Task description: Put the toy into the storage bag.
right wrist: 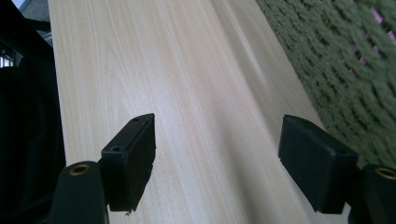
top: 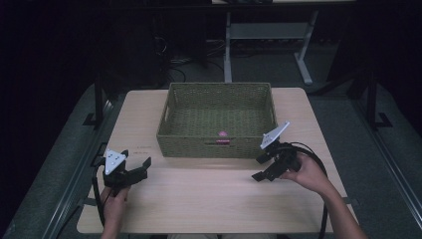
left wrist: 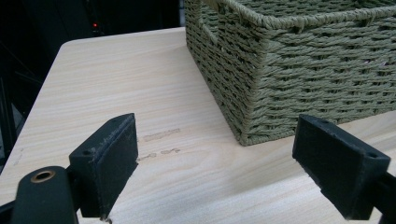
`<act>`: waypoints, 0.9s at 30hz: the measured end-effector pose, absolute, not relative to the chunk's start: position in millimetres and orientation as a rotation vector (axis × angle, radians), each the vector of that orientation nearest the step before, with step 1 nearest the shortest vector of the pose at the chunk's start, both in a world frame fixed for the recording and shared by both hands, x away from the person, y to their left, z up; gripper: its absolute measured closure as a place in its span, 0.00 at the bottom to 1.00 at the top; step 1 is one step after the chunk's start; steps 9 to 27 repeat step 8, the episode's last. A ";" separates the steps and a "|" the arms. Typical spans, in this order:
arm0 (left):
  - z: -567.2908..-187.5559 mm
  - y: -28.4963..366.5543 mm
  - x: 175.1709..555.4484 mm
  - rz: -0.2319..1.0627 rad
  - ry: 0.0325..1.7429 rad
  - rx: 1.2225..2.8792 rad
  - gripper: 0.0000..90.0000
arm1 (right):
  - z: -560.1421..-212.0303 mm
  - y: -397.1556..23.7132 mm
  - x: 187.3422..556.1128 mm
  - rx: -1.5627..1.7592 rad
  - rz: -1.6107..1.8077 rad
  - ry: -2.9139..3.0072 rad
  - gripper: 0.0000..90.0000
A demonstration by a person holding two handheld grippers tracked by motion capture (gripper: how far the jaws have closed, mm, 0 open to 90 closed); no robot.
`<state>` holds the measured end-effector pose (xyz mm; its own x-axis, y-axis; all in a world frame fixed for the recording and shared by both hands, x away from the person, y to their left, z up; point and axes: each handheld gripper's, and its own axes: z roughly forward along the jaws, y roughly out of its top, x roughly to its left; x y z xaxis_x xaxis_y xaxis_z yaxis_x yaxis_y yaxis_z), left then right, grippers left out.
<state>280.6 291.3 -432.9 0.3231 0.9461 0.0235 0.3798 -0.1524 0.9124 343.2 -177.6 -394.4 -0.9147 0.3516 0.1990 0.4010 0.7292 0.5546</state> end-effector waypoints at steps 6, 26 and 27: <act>-433.0 291.3 280.6 0.806 1.204 1.709 0.15 | -401.7 -183.7 332.1 -0.644 -0.954 -2.841 0.29; -432.6 291.3 280.4 0.810 1.199 1.712 0.15 | -402.1 -184.3 330.2 -0.647 -0.960 -2.839 0.29; -432.6 291.3 280.4 0.810 1.199 1.712 0.15 | -402.1 -184.3 330.2 -0.647 -0.960 -2.839 0.29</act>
